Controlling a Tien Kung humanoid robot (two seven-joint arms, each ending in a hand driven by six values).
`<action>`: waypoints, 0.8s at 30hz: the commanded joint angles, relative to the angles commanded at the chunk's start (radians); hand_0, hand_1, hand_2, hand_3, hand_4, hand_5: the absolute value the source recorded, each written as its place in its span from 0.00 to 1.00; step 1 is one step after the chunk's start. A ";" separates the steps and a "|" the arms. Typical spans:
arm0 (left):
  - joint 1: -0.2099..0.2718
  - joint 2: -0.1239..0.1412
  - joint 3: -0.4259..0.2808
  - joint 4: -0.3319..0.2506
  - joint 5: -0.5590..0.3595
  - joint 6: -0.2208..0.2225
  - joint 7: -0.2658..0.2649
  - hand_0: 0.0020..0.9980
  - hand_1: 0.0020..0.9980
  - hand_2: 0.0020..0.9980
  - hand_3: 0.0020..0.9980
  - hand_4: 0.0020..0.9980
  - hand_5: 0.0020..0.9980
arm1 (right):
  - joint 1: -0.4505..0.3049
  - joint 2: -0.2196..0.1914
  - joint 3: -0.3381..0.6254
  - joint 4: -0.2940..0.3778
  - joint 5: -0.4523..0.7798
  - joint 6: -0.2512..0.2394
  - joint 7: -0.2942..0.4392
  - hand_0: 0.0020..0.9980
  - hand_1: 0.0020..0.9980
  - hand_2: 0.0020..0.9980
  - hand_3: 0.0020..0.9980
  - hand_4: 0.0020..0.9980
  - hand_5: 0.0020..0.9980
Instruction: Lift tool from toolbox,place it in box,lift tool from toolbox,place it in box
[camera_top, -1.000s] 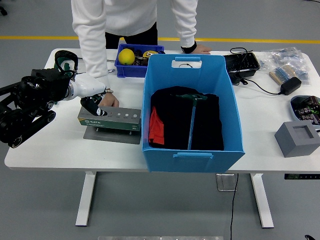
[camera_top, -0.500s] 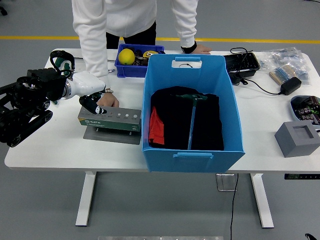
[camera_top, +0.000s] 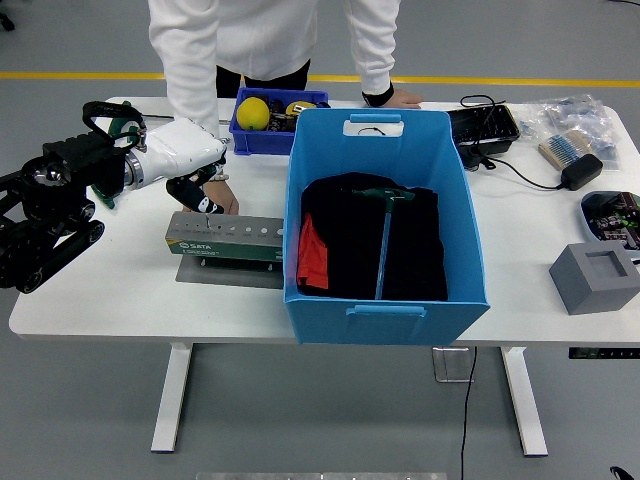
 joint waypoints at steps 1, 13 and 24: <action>0.002 0.001 -0.007 0.000 -0.010 0.019 -0.009 0.12 0.00 0.03 0.04 0.90 0.35 | 0.000 0.000 0.000 0.000 0.000 0.000 0.000 0.69 0.66 0.71 0.56 0.78 0.66; 0.026 0.009 -0.111 -0.019 -0.125 0.111 -0.104 0.11 0.00 0.01 0.02 0.80 0.39 | 0.001 0.000 -0.004 0.000 0.006 0.000 0.002 0.69 0.66 0.71 0.56 0.78 0.66; 0.046 0.004 -0.232 -0.134 -0.184 0.128 -0.117 0.11 0.00 0.00 0.01 0.77 0.37 | 0.000 -0.001 -0.004 0.000 0.005 0.001 0.001 0.69 0.66 0.71 0.56 0.78 0.66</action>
